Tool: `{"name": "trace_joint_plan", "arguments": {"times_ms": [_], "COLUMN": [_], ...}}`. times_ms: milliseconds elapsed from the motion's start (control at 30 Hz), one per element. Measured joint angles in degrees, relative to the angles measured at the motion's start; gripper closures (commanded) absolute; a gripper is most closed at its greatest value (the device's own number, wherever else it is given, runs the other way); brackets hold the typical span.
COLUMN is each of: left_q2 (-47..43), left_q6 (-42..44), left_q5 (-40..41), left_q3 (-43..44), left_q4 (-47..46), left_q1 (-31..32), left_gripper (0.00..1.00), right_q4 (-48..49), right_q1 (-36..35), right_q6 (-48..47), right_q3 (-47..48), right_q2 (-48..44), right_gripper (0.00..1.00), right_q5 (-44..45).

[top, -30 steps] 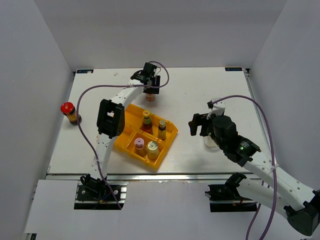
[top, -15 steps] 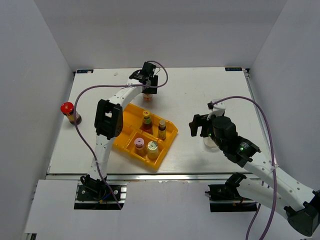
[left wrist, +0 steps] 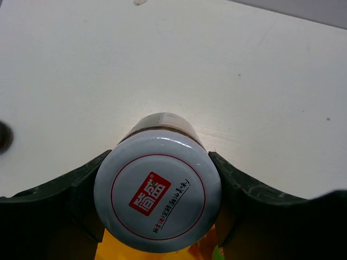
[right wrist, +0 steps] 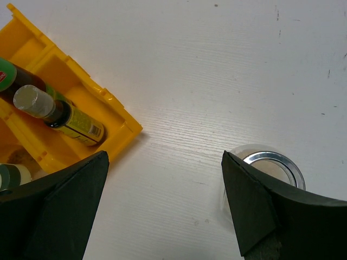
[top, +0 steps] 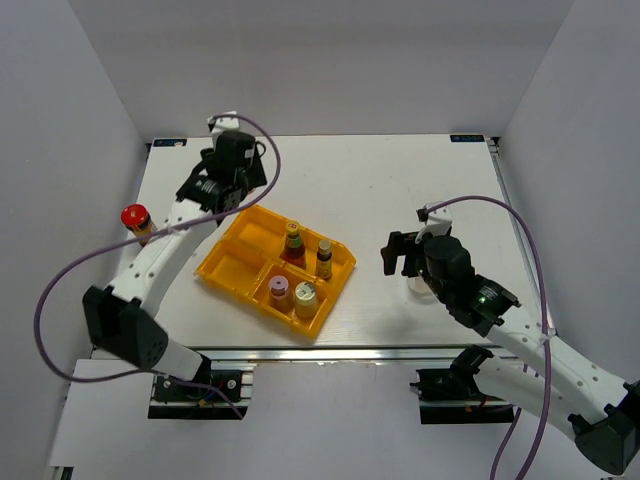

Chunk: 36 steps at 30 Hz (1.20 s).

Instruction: Organize the condiment bottles

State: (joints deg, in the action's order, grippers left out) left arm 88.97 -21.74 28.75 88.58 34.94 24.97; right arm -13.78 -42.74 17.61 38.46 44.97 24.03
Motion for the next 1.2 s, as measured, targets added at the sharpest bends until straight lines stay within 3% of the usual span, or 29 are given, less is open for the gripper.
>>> {"name": "trace_joint_plan", "arguments": {"times_ms": [167,367,900,1200], "left_q2": [-11.2,-12.5,-2.3,4.3], "left_q6": [-4.1,-5.3,-3.8,-4.0], "left_q5": [0.4,-4.2,-10.8,-13.0], "left_q3": [-15.3,-25.1,-26.9,-26.9], "left_q4": [-0.5,-1.7,-11.6,-12.1], "left_q1": [-0.2,-0.2,-0.1,-0.1], "left_gripper": [0.76,0.76,0.74,0.59], "right_q4": [0.0,0.2,0.2,0.2], "right_q1": [0.2,0.3,0.7,1.2], "right_q6": [0.0,0.0,0.0,0.0], "right_q3": [0.0,-0.1,-0.9,-0.9], "right_q2": [0.0,0.4,1.6,2.3], "right_gripper": [0.11,0.11,0.11,0.11], "right_q5": [-0.3,-0.7,-1.0,-1.0]}}
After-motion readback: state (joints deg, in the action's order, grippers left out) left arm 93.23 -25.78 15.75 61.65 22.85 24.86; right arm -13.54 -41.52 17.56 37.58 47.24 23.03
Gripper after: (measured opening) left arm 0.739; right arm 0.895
